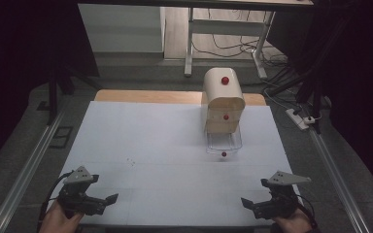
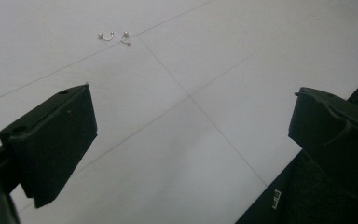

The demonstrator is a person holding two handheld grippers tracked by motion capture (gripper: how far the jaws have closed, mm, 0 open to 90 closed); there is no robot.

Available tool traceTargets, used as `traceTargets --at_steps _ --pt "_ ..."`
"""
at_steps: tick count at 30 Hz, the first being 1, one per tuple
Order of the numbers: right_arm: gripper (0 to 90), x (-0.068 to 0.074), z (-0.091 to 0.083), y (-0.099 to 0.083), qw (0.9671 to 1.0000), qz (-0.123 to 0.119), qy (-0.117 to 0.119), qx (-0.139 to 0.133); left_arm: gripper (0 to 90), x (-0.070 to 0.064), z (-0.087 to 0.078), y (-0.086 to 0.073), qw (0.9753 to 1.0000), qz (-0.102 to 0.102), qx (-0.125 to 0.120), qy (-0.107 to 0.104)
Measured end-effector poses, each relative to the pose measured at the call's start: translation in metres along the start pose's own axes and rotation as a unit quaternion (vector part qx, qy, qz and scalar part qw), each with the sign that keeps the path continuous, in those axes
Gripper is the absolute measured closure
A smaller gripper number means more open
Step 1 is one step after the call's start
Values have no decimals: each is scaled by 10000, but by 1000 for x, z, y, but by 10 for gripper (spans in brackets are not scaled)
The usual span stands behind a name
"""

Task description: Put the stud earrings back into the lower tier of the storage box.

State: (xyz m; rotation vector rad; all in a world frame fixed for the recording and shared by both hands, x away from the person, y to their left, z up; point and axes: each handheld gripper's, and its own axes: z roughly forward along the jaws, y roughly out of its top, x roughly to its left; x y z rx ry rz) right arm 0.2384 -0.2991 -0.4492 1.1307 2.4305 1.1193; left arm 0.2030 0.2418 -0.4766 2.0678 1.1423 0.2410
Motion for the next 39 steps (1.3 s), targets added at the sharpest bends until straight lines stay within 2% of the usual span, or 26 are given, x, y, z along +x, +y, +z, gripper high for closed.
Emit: traceTargets --at_steps 6,11,18,22,27,32,39 --pt "0 0 1 0 10000 -2 14 9 20 1 10 6 9998 15 137 -133" --pt "0 0 1 0 10000 10 26 21 22 2 16 10 9994 120 133 -285" --pt "0 0 2 0 10000 17 34 46 21 6 30 18 9984 220 366 -365" --pt "0 0 2 0 10000 12 39 56 14 9 37 26 9981 296 442 -303" --pt "0 0 2 0 10000 19 50 77 4 13 42 31 9978 326 471 -344" --pt "0 -1 2 0 9999 58 82 76 2 19 47 37 9978 289 364 -469" --pt "0 -2 2 1 9999 80 102 93 1 24 62 44 9955 457 541 -622"
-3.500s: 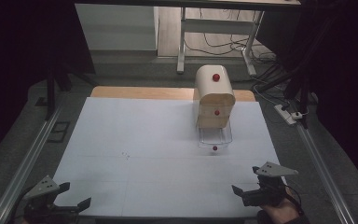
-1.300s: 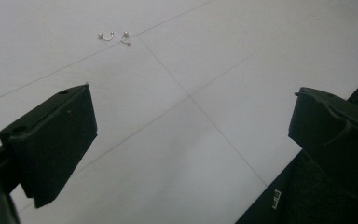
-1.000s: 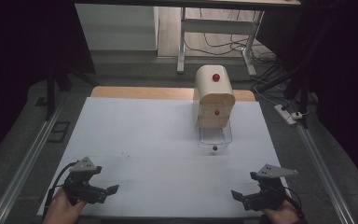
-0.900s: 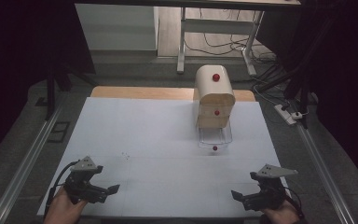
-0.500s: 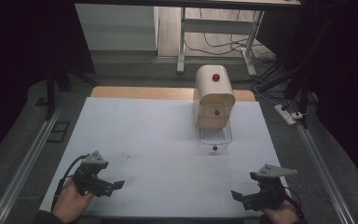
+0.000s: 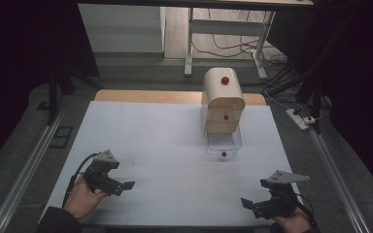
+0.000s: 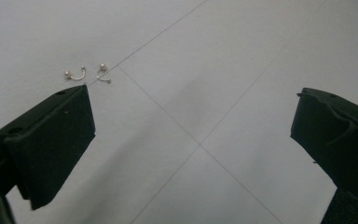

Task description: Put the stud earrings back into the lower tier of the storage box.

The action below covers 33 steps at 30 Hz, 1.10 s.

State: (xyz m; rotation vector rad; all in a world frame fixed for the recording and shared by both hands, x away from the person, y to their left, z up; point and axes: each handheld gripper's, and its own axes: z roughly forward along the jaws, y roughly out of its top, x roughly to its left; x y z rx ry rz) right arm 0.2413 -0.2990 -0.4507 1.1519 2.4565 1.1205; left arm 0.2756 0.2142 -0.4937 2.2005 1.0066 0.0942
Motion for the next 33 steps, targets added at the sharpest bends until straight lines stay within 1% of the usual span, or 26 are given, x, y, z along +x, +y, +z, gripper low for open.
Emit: traceTargets --at_steps 2,8,14,16,19,22,25,26,27,28,29,30,31,32,33 --pt "0 0 0 0 10000 -8 2 16 0 3 5 3 9999 26 46 -86" --pt "0 0 1 0 10000 -4 8 17 1 12 15 10 9998 87 141 -140" --pt "0 0 1 0 10000 -9 3 29 7 18 29 20 9990 302 332 -59" --pt "0 0 1 0 10000 -8 5 33 13 20 34 23 9985 354 397 -97" --pt "0 0 1 0 10000 -1 -8 41 27 22 41 27 9977 456 507 -60" --pt "2 0 1 0 10000 6 -9 45 47 26 47 31 9973 483 559 16" --pt "2 0 1 0 10000 8 -9 49 137 31 51 35 9970 488 593 81" --pt "2 0 1 0 10000 8 -9 49 137 33 51 36 9970 491 585 85" --pt "2 0 1 0 10000 8 -4 51 215 35 51 37 9972 474 569 104" --pt "2 0 1 0 10000 8 -4 51 254 36 51 38 9972 463 562 150" --pt "2 0 1 0 10000 8 -4 51 254 37 51 39 9972 460 556 186" --pt "2 0 1 0 10000 10 -2 53 351 40 52 41 9971 428 556 296" --pt "3 0 1 0 10000 9 -2 53 388 40 52 41 9971 428 556 296" --pt "3 0 1 0 10000 9 -2 53 388 42 52 42 9969 417 566 345" --pt "3 0 1 0 10000 9 -2 55 482 44 52 42 9970 376 578 355"
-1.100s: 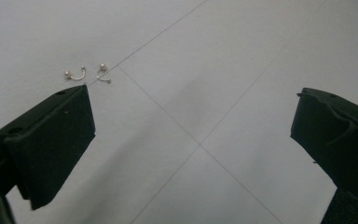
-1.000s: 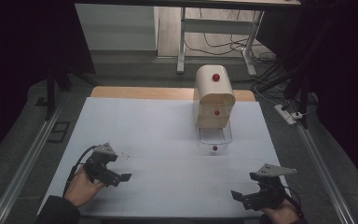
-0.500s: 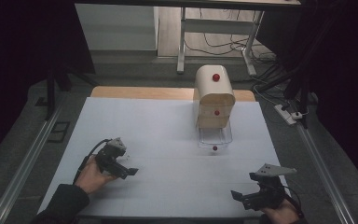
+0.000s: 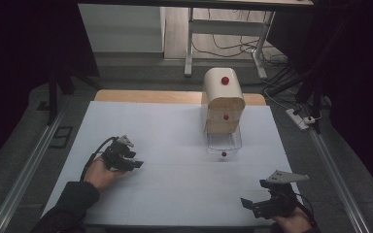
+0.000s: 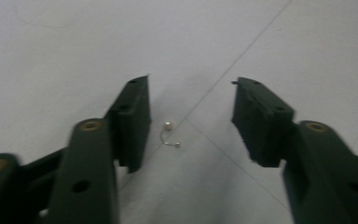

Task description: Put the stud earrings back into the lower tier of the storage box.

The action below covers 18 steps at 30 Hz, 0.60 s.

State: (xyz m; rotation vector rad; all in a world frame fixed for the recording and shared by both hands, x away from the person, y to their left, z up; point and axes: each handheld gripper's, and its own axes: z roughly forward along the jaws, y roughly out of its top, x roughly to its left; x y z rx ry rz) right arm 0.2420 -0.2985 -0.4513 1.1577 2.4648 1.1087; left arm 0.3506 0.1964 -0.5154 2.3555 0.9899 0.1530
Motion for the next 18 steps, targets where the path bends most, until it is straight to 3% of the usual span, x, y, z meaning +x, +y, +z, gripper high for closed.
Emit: traceTargets --at_steps 7,10,11,18 --pt "3 0 0 0 10000 -19 11 26 717 7 2 1 9999 46 148 65" --pt "3 0 0 0 10000 -31 13 20 746 7 5 2 9996 102 233 102" --pt "3 0 0 0 10000 -31 17 19 757 5 8 2 9990 159 361 216" --pt "3 0 0 0 10000 -47 27 25 858 2 9 2 9981 218 458 349"
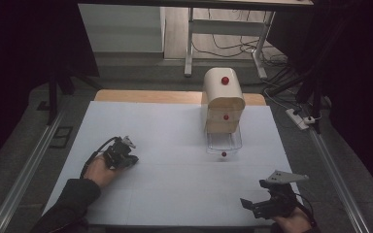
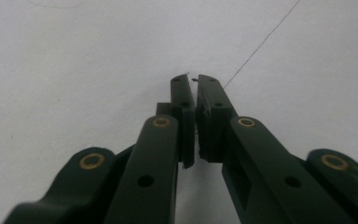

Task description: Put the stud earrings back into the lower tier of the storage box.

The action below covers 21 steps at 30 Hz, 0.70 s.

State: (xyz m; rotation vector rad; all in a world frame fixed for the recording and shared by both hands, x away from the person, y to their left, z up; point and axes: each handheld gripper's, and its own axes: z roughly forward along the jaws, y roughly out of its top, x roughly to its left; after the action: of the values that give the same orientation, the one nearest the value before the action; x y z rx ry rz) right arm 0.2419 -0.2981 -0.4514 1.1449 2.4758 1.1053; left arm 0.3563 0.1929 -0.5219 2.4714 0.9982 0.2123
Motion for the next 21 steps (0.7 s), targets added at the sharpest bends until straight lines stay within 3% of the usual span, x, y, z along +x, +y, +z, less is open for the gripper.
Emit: traceTargets --at_steps 6,10,21 --pt "3 0 0 0 10000 -1 1 -3 864 2 -2 1 9998 -164 -10 -62" --pt "3 0 0 0 10000 0 -2 2 864 4 -10 4 9985 -320 -322 -291" --pt "3 0 0 0 10000 22 20 -30 864 -6 -26 22 9961 -211 -672 -522"
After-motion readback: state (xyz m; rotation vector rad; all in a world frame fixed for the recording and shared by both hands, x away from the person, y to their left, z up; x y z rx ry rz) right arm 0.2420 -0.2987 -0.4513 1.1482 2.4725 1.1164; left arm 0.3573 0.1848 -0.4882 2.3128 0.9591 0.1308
